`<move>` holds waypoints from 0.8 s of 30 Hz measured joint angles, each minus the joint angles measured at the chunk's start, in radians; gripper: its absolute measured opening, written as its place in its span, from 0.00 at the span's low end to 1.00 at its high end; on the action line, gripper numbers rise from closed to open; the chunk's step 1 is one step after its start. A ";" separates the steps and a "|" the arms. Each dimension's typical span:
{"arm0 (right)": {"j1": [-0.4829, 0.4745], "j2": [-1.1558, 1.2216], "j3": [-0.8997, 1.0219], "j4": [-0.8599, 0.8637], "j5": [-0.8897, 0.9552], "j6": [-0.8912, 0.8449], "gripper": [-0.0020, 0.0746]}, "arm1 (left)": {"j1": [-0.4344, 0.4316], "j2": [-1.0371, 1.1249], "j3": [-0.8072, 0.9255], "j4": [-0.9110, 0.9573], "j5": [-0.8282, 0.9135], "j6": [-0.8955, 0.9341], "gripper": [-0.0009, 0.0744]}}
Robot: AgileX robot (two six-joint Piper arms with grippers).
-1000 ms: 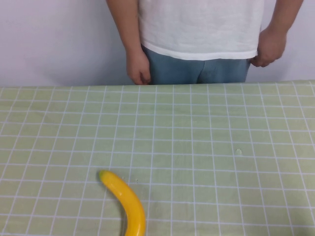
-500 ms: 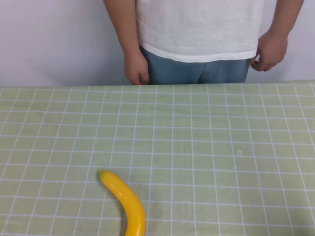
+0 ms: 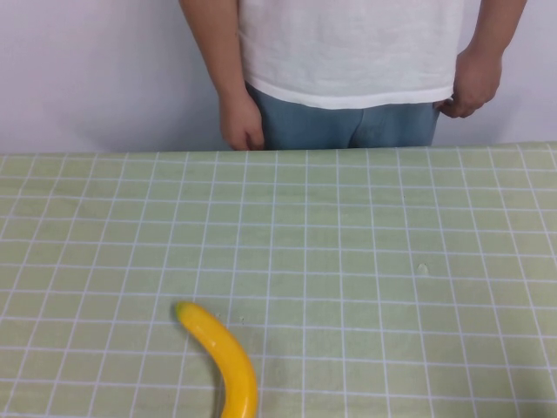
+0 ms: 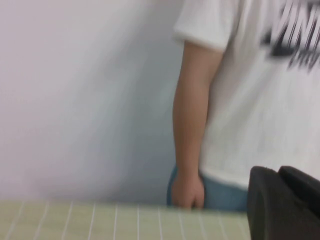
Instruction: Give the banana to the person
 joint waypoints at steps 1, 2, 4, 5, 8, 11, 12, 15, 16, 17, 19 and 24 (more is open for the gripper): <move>0.000 0.000 0.000 0.000 0.000 0.000 0.02 | 0.000 0.017 0.000 -0.009 0.026 0.000 0.01; 0.000 0.000 0.000 0.000 0.000 0.000 0.02 | 0.000 0.031 -0.002 -0.009 0.050 0.000 0.01; 0.000 0.000 0.000 0.000 0.000 0.000 0.02 | 0.000 0.077 -0.006 -0.018 0.116 0.000 0.01; 0.000 0.000 0.000 0.000 0.000 0.000 0.02 | 0.000 0.099 -0.006 -0.022 0.147 0.000 0.01; 0.000 0.000 0.000 0.000 0.000 0.000 0.02 | 0.000 0.194 -0.015 -0.056 0.242 0.033 0.01; 0.000 0.000 0.000 0.000 0.000 0.000 0.02 | 0.000 0.299 -0.047 -0.107 0.354 0.092 0.01; 0.000 0.000 0.000 0.000 0.000 0.000 0.02 | 0.000 0.338 -0.061 -0.126 0.395 0.112 0.01; 0.000 0.000 0.000 0.000 0.000 0.000 0.02 | 0.000 0.445 -0.089 -0.184 0.475 0.147 0.01; 0.000 0.000 0.000 0.000 0.000 0.000 0.02 | 0.000 0.481 -0.093 -0.214 0.483 0.158 0.01; 0.000 0.000 0.000 0.000 0.000 0.000 0.02 | 0.000 0.514 -0.095 -0.253 0.488 0.174 0.01; 0.000 0.000 0.000 0.000 0.000 0.000 0.02 | -0.008 0.575 -0.097 -0.342 0.481 0.227 0.01; 0.000 0.000 0.000 0.000 0.000 0.000 0.02 | -0.098 0.670 -0.097 -0.402 0.400 0.208 0.01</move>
